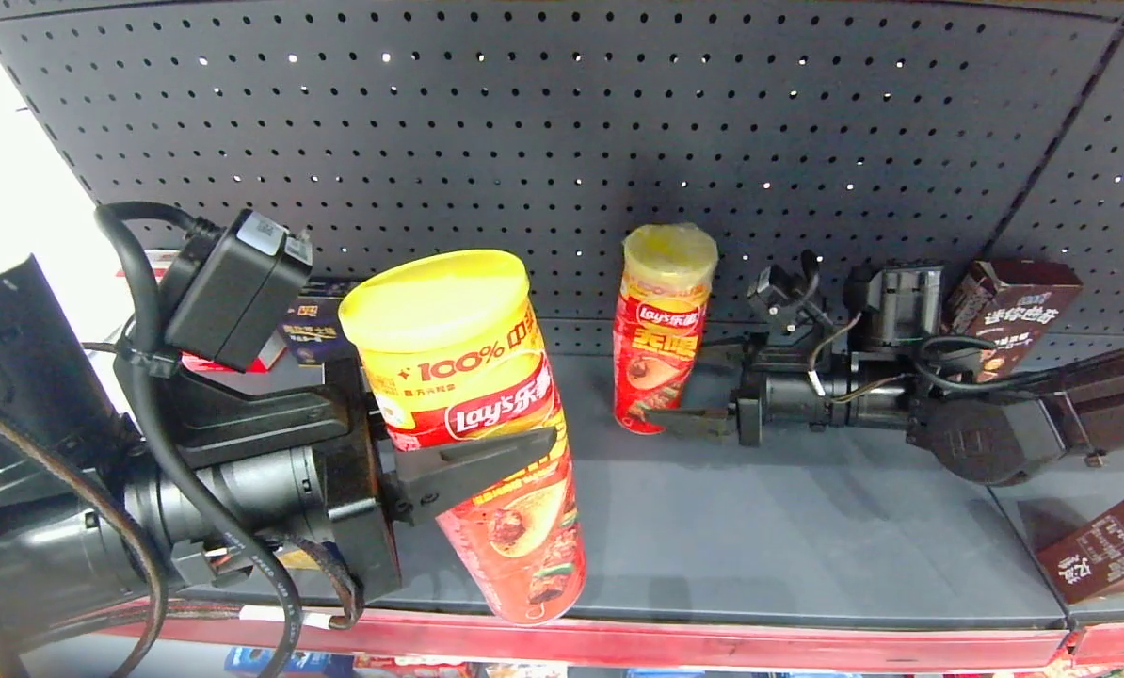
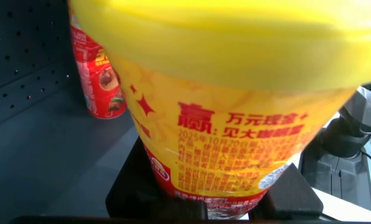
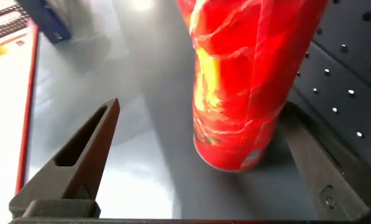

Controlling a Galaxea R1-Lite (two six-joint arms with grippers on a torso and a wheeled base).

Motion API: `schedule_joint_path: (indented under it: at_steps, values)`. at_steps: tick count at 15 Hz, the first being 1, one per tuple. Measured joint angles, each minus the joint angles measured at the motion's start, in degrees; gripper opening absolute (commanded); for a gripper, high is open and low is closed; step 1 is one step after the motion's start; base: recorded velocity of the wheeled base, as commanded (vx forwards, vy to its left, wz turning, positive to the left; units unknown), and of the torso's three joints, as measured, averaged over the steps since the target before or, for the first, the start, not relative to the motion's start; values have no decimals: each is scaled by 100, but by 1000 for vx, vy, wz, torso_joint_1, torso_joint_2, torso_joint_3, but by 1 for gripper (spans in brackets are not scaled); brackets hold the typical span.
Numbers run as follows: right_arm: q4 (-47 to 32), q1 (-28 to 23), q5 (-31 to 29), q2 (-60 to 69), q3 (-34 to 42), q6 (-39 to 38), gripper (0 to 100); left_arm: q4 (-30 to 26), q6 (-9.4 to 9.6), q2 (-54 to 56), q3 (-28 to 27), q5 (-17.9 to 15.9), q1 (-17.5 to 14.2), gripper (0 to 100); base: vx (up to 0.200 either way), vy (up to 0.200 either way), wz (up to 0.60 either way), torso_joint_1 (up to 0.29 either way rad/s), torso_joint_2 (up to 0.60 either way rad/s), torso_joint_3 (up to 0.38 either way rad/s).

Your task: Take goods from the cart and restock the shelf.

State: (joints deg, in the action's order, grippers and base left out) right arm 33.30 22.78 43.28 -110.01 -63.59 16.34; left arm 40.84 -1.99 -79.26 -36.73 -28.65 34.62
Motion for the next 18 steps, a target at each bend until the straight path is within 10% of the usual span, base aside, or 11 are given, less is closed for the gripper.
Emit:
schedule_joint_path:
  at_steps: [18]
  values:
    - [332, 306, -1079, -195, -262, -277, 100, 33, 0, 7, 215, -1, -6, 0, 0, 0, 0, 0, 0, 0]
